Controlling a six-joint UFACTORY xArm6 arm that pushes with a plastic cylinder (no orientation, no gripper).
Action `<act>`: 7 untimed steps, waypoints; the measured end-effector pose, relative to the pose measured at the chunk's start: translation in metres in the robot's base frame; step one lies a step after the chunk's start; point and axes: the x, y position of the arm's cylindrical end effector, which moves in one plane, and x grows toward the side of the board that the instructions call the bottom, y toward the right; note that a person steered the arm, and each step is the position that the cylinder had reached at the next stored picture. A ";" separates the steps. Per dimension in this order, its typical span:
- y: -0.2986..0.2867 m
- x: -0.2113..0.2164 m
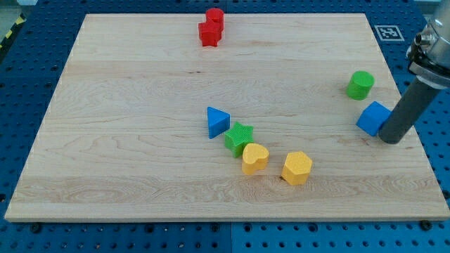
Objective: Move the blue cube and the green circle to the top
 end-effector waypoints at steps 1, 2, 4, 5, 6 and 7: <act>0.000 -0.015; 0.000 -0.031; -0.011 0.001; -0.039 0.006; -0.041 0.006; -0.039 0.004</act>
